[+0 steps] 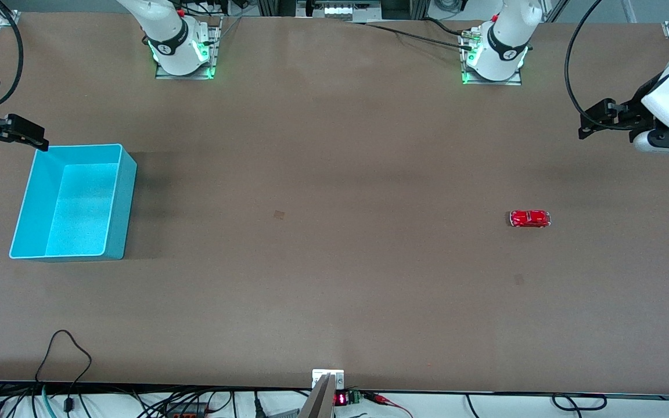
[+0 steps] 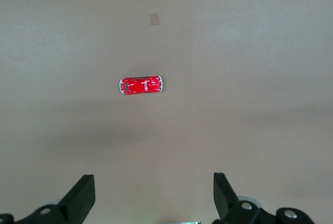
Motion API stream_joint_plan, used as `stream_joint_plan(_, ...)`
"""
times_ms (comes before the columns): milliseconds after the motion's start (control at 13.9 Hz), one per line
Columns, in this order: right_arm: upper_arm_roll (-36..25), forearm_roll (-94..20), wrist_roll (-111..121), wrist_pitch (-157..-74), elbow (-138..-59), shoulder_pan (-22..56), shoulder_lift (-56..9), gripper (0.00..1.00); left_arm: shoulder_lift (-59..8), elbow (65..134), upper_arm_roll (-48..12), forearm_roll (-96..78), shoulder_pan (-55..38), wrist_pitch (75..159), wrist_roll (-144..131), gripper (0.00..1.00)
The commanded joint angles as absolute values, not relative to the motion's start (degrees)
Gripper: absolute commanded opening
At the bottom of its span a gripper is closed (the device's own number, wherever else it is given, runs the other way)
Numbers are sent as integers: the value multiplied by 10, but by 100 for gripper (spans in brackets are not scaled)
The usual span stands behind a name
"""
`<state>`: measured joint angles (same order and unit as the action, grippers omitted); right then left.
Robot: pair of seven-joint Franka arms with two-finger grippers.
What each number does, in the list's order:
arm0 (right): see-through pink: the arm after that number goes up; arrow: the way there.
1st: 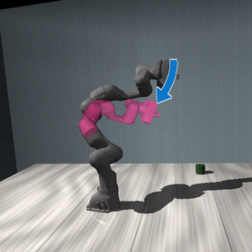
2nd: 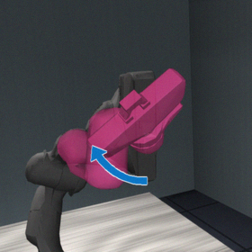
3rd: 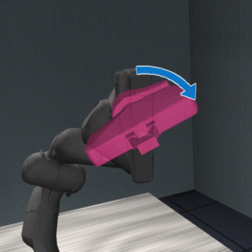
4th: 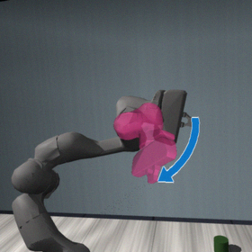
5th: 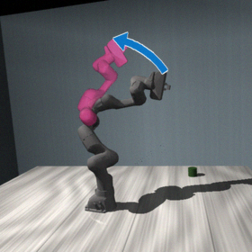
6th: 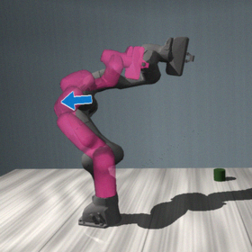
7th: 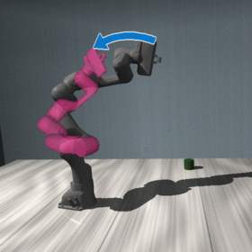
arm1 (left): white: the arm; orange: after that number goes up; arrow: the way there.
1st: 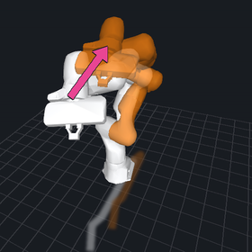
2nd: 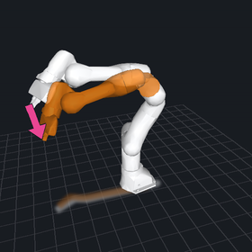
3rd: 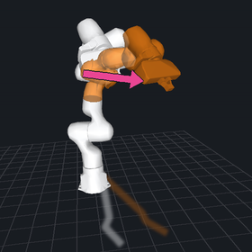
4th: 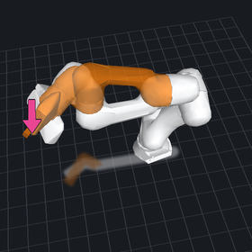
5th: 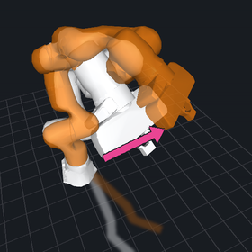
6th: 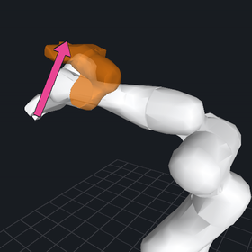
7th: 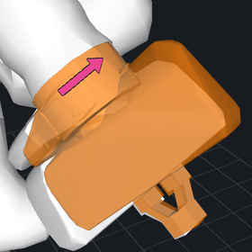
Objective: Wind red beetle toy and store in blue box
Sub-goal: 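Move the left gripper over the red toy car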
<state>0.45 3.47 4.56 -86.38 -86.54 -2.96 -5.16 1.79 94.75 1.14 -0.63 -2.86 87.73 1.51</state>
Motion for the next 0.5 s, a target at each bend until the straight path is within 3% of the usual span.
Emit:
stream_joint_plan(0, 8, 36, 39, -859, -865, -33, -47, 100, 12, 931, 7, -4, -25, 864, 24, 100)
stream_joint_plan(430, 11, 41, 45, -858, -867, -26, -64, 100, -3, 931, 7, -7, -29, 831, 13, 100)
